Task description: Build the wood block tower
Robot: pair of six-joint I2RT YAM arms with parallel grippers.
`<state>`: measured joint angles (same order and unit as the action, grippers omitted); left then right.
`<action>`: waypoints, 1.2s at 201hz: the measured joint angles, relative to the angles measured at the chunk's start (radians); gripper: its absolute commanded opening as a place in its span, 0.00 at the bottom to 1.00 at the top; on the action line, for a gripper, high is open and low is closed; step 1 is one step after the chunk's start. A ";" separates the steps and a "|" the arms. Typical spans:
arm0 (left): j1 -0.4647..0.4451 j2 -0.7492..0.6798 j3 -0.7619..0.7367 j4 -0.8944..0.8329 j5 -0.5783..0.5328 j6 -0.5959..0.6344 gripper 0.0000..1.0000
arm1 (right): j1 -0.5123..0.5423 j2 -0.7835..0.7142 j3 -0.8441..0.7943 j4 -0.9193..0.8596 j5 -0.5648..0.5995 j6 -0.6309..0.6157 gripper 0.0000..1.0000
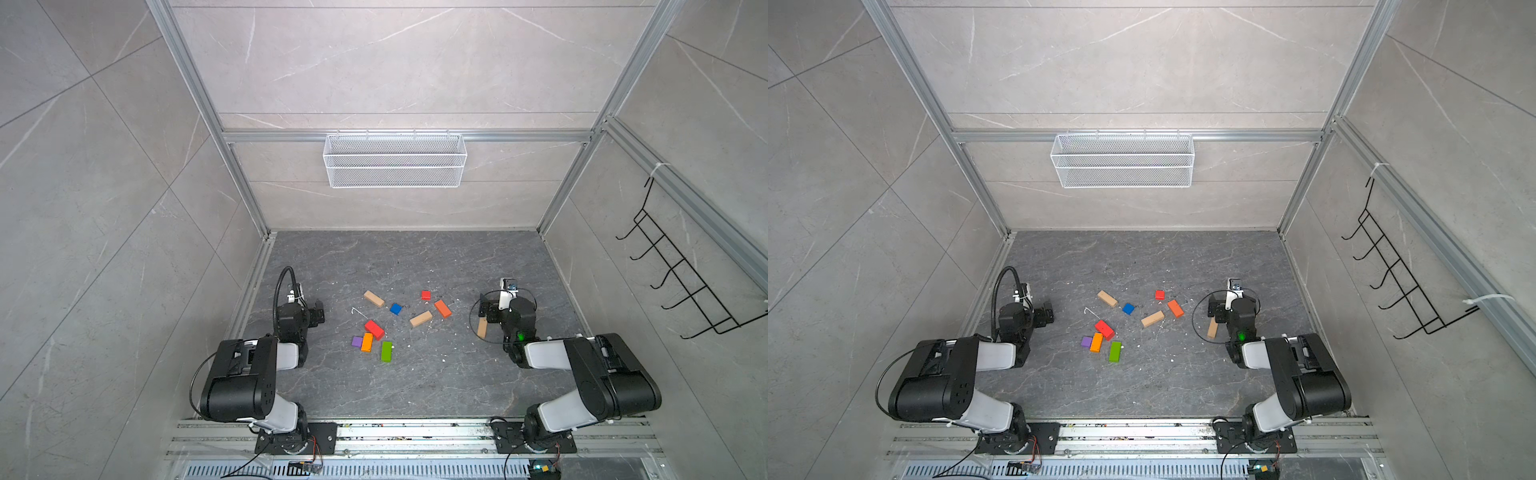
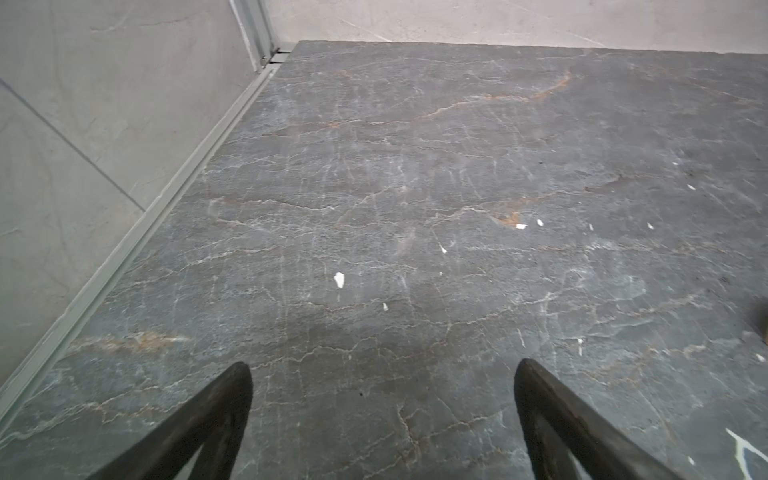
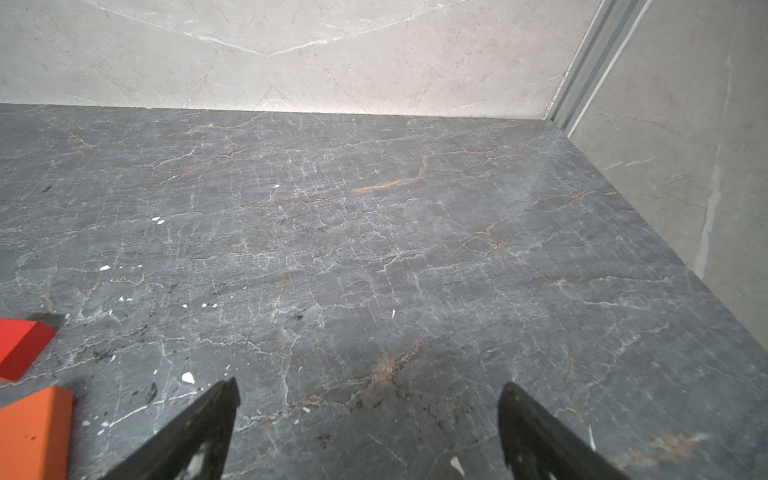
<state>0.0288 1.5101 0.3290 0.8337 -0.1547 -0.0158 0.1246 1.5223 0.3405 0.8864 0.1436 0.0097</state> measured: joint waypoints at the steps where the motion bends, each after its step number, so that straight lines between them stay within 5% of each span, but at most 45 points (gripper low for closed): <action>1: 0.000 0.000 0.000 0.000 -0.001 0.000 1.00 | 0.000 0.000 0.000 0.000 0.000 0.000 0.99; 167: -0.009 -0.002 0.001 -0.003 -0.064 -0.016 1.00 | 0.000 -0.008 0.000 -0.007 -0.002 -0.004 0.99; 241: -0.020 -0.219 0.311 -0.508 -0.154 -0.067 1.00 | 0.015 -0.233 0.189 -0.415 0.088 0.029 0.99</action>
<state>0.0090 1.2915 0.6399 0.3260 -0.3084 -0.0830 0.1398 1.2892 0.5297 0.4717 0.2314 0.0387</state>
